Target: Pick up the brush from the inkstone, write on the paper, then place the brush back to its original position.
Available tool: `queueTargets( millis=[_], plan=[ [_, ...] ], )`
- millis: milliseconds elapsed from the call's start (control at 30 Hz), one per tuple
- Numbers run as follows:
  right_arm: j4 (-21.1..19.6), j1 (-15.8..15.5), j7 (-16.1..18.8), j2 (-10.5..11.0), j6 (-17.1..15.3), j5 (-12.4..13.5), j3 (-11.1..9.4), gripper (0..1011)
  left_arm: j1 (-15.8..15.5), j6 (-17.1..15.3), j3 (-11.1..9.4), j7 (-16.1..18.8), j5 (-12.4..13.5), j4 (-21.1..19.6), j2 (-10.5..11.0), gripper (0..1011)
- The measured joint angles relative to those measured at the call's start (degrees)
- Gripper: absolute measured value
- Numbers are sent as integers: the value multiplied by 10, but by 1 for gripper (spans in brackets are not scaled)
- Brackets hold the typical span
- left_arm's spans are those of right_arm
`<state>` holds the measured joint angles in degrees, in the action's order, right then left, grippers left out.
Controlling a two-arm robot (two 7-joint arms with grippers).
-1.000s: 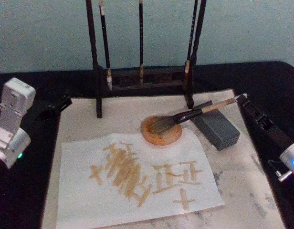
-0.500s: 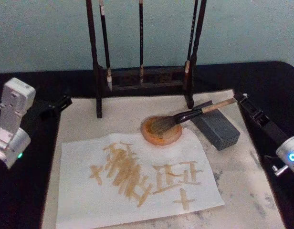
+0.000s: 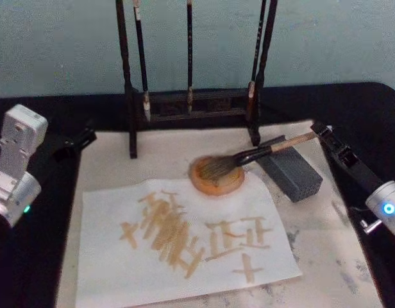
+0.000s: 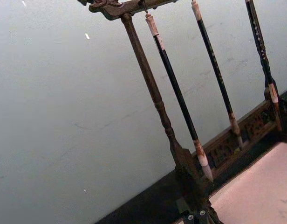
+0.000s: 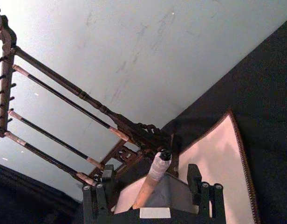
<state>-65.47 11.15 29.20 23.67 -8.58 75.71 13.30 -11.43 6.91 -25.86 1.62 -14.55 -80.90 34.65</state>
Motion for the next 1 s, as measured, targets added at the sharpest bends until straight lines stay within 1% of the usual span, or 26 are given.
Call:
queueTargets(
  millis=[200,500,767,867,1000],
  plan=[
    [1,1,4,1,-2,13,7,1008,0,0,0,0,0,0,0,1002],
    [5,7,10,5,0,23,19,1008,0,0,0,0,0,0,0,1000],
    [16,18,31,9,18,22,35,1008,0,0,0,0,0,0,0,1000],
    [17,20,32,10,22,21,39,1008,0,0,0,0,0,0,0,1002],
    [17,20,32,10,22,21,39,1008,0,0,0,0,0,0,0,1002]
  ],
)
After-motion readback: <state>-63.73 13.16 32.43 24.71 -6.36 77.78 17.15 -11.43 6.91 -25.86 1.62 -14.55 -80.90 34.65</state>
